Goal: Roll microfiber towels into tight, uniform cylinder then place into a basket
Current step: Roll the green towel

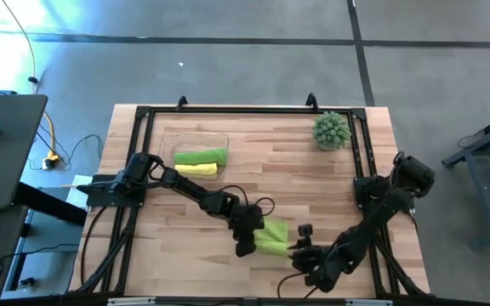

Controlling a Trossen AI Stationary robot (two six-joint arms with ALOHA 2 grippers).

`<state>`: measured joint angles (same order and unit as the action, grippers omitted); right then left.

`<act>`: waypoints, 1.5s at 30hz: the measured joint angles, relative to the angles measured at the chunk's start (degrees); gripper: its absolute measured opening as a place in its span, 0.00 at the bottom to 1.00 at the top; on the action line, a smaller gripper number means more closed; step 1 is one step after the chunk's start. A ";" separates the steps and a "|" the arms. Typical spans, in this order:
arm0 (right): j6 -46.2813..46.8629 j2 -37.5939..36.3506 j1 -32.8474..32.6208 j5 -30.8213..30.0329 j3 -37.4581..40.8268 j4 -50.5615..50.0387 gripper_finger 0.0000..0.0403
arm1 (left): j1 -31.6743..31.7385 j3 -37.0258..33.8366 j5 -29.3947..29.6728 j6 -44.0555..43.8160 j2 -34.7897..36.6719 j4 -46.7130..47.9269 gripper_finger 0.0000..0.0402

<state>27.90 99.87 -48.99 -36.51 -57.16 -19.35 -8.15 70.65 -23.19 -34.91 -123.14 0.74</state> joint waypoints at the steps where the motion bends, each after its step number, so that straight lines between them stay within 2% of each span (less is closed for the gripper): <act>1: -0.98 0.57 0.03 1.50 -0.01 1.41 0.27 | 0.18 0.00 0.26 -0.80 0.00 -0.09 0.03; 4: -4.27 2.62 0.33 4.25 -0.01 4.68 0.27 | 0.57 0.00 0.58 -2.46 0.01 -0.17 0.03; 8: -4.90 3.94 0.35 3.33 -0.01 4.30 0.28 | 0.58 0.00 0.69 -3.09 0.01 -0.28 0.03; 14: -4.93 3.98 1.81 3.18 -0.03 3.60 0.35 | 0.58 0.00 0.65 -3.02 0.00 -0.28 0.04; 23: -3.37 4.07 6.21 10.81 -0.08 1.57 0.38 | 0.64 0.00 -1.03 -3.00 0.01 -0.87 0.04; 30: -3.17 7.28 8.89 12.78 -0.32 1.56 0.38 | 0.62 -0.34 0.02 -0.01 2.65 0.36 0.05; 34: -0.48 8.51 9.54 13.15 -0.43 1.37 0.38 | 0.37 -0.33 2.29 4.54 4.94 5.02 0.11; 40: 2.20 8.75 10.26 13.40 -0.36 1.81 0.38 | -0.01 -0.15 2.62 14.12 7.56 14.55 0.27; 45: 5.48 8.75 11.26 15.81 -0.32 1.90 0.30 | -0.34 -0.33 7.14 21.10 10.81 21.74 0.37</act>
<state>33.39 108.62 -37.73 -20.70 -57.47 -17.45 -8.49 70.32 -16.05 -13.81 -112.33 22.48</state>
